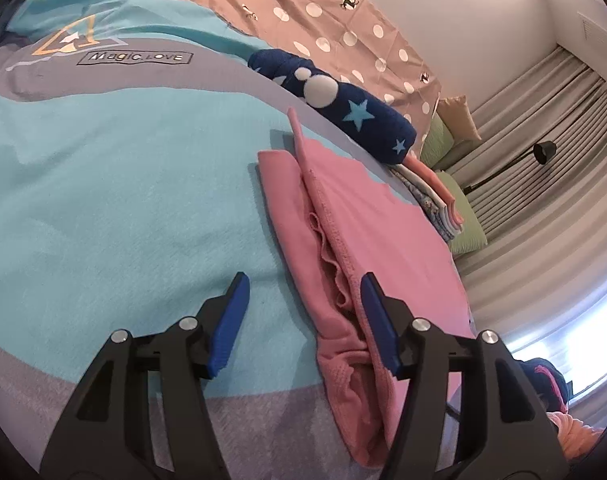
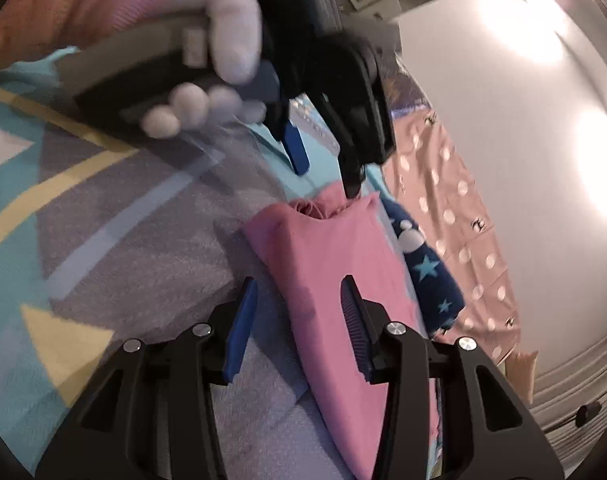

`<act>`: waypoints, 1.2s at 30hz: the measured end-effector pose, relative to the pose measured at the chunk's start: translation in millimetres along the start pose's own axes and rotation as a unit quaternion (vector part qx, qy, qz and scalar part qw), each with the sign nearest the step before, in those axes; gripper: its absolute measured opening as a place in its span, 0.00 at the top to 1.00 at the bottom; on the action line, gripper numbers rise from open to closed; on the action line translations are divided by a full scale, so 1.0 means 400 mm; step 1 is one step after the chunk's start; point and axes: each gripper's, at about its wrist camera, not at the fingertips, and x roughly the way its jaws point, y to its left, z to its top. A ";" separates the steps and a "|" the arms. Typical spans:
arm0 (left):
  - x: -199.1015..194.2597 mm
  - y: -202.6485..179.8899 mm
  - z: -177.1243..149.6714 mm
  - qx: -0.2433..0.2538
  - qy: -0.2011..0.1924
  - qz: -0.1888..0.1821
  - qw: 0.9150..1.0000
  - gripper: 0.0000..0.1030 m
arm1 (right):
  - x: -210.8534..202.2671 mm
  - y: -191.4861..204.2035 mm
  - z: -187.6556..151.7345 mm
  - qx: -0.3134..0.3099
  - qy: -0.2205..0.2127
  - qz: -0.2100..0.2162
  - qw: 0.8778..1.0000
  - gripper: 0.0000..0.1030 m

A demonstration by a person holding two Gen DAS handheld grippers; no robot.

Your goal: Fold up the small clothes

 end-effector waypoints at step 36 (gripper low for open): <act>0.026 0.064 0.149 -0.072 -0.047 0.011 0.996 0.44 | -0.037 -0.035 0.003 0.087 -0.050 0.051 0.994 0.63</act>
